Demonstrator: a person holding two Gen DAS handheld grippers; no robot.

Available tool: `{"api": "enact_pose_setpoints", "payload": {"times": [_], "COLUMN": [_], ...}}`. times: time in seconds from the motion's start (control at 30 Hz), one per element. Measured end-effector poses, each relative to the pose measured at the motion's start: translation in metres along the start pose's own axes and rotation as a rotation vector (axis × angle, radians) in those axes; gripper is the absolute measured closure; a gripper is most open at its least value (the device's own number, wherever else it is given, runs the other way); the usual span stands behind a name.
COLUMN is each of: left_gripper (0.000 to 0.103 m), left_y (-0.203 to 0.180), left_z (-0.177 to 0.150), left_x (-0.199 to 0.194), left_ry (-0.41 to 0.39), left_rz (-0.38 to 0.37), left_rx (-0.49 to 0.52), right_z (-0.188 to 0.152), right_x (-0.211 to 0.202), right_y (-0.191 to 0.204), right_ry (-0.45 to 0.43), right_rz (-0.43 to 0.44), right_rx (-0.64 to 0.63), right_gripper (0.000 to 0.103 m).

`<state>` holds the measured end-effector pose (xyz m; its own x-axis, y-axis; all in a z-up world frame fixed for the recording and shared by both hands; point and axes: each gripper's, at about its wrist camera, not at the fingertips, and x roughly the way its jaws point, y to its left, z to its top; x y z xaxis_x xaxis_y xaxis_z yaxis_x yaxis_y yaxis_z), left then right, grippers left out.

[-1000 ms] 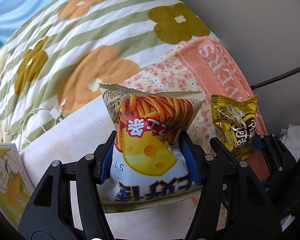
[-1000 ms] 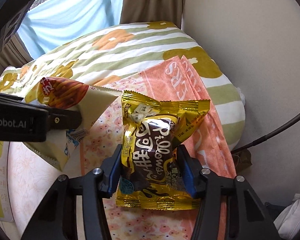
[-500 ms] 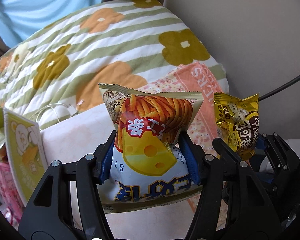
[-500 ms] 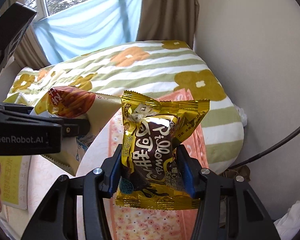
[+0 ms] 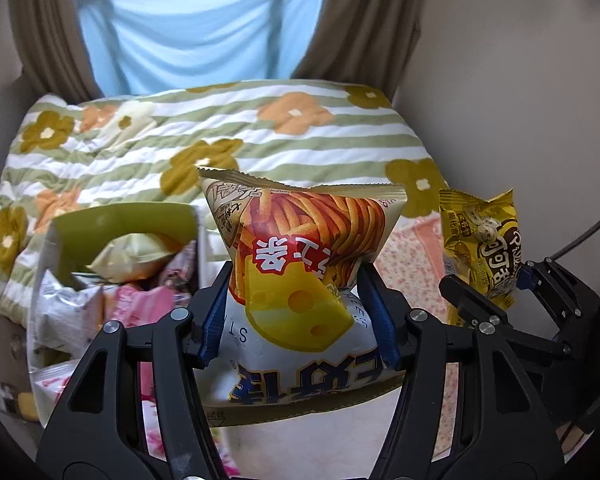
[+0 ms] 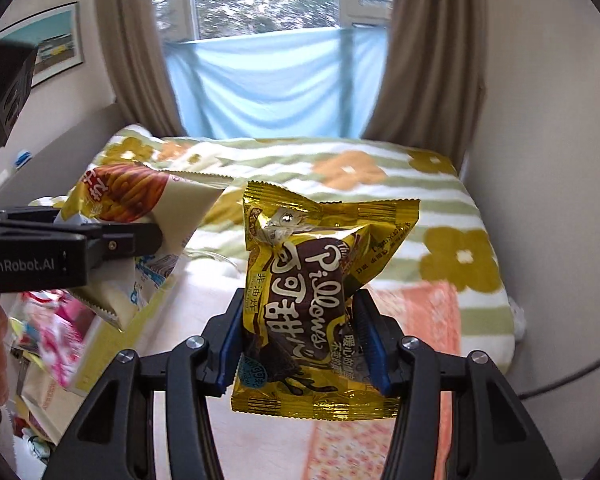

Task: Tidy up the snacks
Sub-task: 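Carry both packs over the box and open both tools to release them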

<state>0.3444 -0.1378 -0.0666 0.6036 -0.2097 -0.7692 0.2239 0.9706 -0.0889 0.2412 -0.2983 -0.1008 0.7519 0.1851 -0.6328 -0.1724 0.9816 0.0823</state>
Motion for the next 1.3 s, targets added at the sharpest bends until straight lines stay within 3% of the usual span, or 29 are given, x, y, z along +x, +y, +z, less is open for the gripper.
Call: {"api": "enact_pose_setpoints", "payload": {"times": [0.37,0.67,0.87,0.9,0.93,1.0,1.13,1.3], "left_gripper": [0.046,0.046,0.044,0.039,0.022,0.003,0.003,0.003], "left_y": [0.159,0.254,0.273,0.273,0.273,0.274,0.278,0.281], "left_z": [-0.001,0.013,0.022,0.023,0.023,0.022,0.013,-0.008], "left_x": [-0.037,0.012,0.05,0.054,0.057,0.059,0.048,0.027], "left_ry": [0.004,0.091,0.13,0.137,0.146,0.134,0.111,0.096], "left_rz": [0.094,0.059,0.041,0.044,0.045,0.042,0.024,0.066], "left_rx": [-0.092,-0.067,-0.001,0.014,0.025,0.032,0.001,-0.004], "right_z": [0.054,0.076,0.075,0.074,0.074,0.076,0.076,0.07], "right_x": [0.024,0.079,0.105,0.106,0.108,0.109,0.113,0.118], "right_y": [0.138,0.205,0.222,0.222,0.223,0.223,0.221,0.223], "right_ry": [-0.025,0.042,0.091,0.098,0.104,0.111,0.118,0.158], "right_rz": [0.151,0.12,0.055,0.05,0.044,0.037,0.042,0.066], "right_rx": [-0.066,-0.008,0.034,0.039,0.042,0.042,0.046,0.057], "right_gripper": [0.055,0.055,0.055,0.055,0.055,0.055,0.055,0.055]}}
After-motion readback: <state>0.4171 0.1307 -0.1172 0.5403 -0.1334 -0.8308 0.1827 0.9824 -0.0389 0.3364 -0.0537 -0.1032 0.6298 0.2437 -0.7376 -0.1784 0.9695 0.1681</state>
